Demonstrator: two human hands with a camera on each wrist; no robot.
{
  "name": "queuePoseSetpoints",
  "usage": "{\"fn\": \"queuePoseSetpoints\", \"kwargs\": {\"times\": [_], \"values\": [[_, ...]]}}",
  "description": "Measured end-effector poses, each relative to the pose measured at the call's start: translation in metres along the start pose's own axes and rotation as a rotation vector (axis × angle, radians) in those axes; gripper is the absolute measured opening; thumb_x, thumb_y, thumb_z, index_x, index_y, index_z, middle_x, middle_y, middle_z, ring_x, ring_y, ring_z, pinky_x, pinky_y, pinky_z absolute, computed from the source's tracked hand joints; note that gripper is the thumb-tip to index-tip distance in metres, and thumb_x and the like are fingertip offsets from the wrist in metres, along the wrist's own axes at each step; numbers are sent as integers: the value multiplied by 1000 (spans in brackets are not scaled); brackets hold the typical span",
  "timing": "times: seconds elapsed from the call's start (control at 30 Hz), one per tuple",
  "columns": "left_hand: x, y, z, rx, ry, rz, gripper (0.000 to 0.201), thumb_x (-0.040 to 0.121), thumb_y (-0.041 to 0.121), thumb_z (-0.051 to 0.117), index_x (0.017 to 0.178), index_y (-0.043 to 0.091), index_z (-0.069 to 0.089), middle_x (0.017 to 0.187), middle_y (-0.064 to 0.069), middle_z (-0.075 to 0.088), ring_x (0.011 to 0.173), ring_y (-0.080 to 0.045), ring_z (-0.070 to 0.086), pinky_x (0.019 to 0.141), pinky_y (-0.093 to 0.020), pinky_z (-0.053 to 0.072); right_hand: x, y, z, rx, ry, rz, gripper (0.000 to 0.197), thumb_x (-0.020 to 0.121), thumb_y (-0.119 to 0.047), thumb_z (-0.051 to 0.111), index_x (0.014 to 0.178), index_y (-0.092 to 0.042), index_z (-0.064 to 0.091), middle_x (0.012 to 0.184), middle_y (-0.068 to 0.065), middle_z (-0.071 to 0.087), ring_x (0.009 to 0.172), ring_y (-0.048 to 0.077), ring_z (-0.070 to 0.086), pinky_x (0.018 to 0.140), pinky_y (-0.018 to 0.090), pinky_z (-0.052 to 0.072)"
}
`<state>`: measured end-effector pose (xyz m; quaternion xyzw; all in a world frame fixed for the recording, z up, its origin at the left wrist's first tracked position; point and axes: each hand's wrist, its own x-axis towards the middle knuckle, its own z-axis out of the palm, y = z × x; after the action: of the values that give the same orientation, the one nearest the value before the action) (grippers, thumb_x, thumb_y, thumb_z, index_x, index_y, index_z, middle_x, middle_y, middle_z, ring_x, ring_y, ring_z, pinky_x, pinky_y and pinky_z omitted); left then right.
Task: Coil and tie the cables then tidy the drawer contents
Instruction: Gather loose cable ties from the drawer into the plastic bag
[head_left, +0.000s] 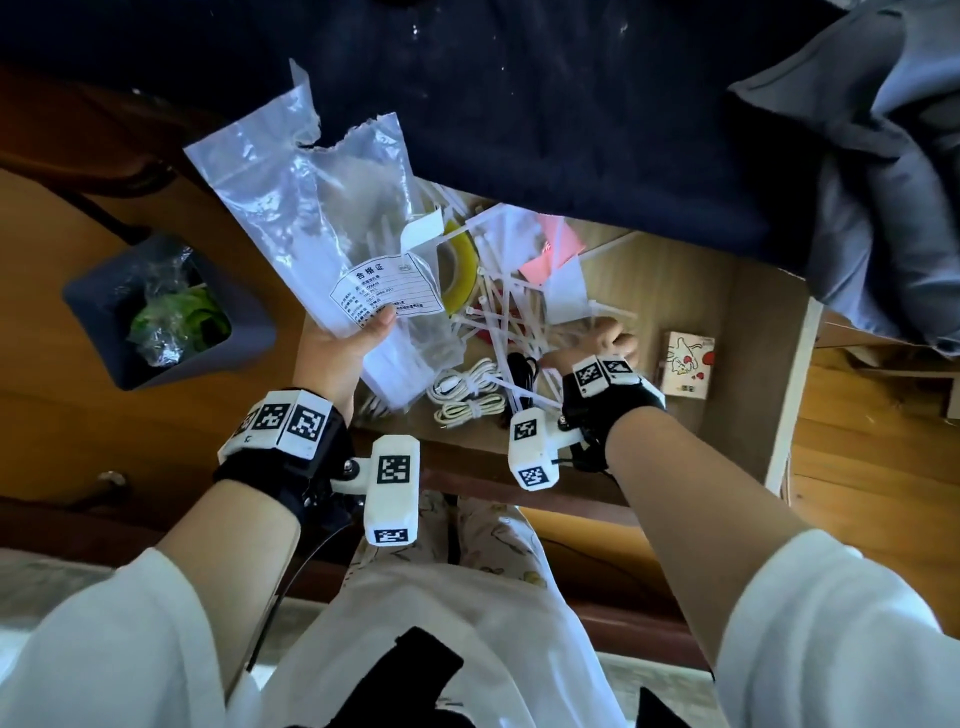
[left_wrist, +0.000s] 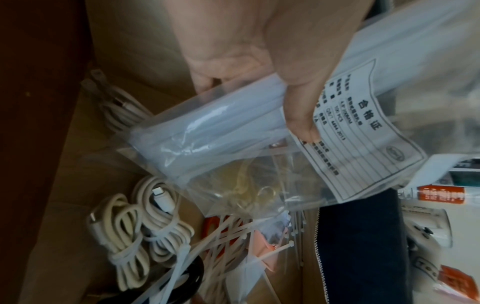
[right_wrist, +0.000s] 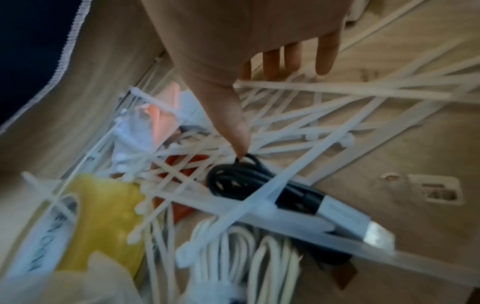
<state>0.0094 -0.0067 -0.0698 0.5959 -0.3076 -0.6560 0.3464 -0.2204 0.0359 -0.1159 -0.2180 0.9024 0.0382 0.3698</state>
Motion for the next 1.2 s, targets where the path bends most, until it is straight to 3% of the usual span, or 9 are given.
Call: {"fn": "queuePoseSetpoints", "kwargs": {"times": [0.1, 0.17, 0.27, 0.47, 0.63, 0.77, 1.0, 1.07, 1.2], "values": [[0, 0, -1, -7, 19, -24, 57, 65, 29, 81, 116, 11, 62, 118, -6, 66, 113, -21, 61, 105, -43, 41, 2, -13, 4, 133, 89, -57, 58, 78, -16, 60, 130, -9, 36, 136, 14, 31, 131, 35, 28, 105, 39, 26], [-1, 0, -1, -6, 32, -33, 61, 65, 30, 80, 118, 9, 61, 117, -5, 67, 112, -20, 61, 105, -41, 42, 0, -23, 9, 30, -59, -182, 53, 77, -28, 64, 125, -16, 45, 129, 11, 40, 125, 34, 38, 104, 42, 35], [-3, 2, 1, -5, 47, -31, 57, 65, 27, 75, 117, 9, 61, 115, -4, 67, 110, -18, 62, 104, -39, 43, -5, -36, 26, -149, -103, -308, 75, 74, -45, 72, 133, -16, 36, 130, 12, 36, 126, 34, 34, 105, 45, 33], [-2, 2, 1, 2, 43, -29, 61, 68, 26, 78, 122, 7, 58, 119, -7, 66, 113, -19, 61, 105, -42, 42, 5, -40, 28, -289, 84, -371, 84, 73, -44, 72, 138, -15, 27, 133, 12, 32, 125, 33, 32, 101, 43, 32], [-6, 1, 2, 22, 53, -88, 44, 64, 35, 82, 101, 16, 69, 110, -2, 70, 110, -19, 62, 107, -45, 39, 11, -31, 6, -322, -49, -391, 46, 89, -28, 56, 129, -9, 44, 126, 15, 47, 120, 34, 45, 95, 41, 39], [-11, 6, 2, -21, 62, -105, 37, 64, 34, 76, 96, 18, 68, 110, -3, 69, 111, -20, 61, 107, -44, 38, 9, -12, -7, -24, -117, -441, 3, 89, -15, 52, 87, -13, 51, 85, 12, 58, 78, 26, 54, 65, 29, 38], [-22, 14, -2, -83, 5, -107, 35, 63, 29, 77, 95, 18, 67, 109, -3, 69, 110, -19, 62, 108, -46, 37, -20, 19, -30, 591, -138, -539, 30, 99, -8, 38, 76, -20, 52, 53, -5, 44, 42, 1, 45, 61, 30, 44], [-26, 16, -4, -83, -36, -94, 42, 63, 32, 79, 101, 18, 67, 115, -3, 68, 113, -20, 61, 108, -47, 36, -27, 25, -38, 604, -69, -508, 30, 100, -13, 36, 74, -21, 50, 57, -2, 39, 41, 0, 40, 54, 24, 38], [-28, 14, -1, -97, -34, -98, 63, 65, 29, 74, 119, 2, 60, 106, -4, 67, 105, -20, 63, 107, -46, 38, -16, 36, -48, 393, 43, -484, 21, 96, -25, 47, 76, -20, 51, 67, -4, 47, 66, 16, 46, 65, 28, 34]]}}
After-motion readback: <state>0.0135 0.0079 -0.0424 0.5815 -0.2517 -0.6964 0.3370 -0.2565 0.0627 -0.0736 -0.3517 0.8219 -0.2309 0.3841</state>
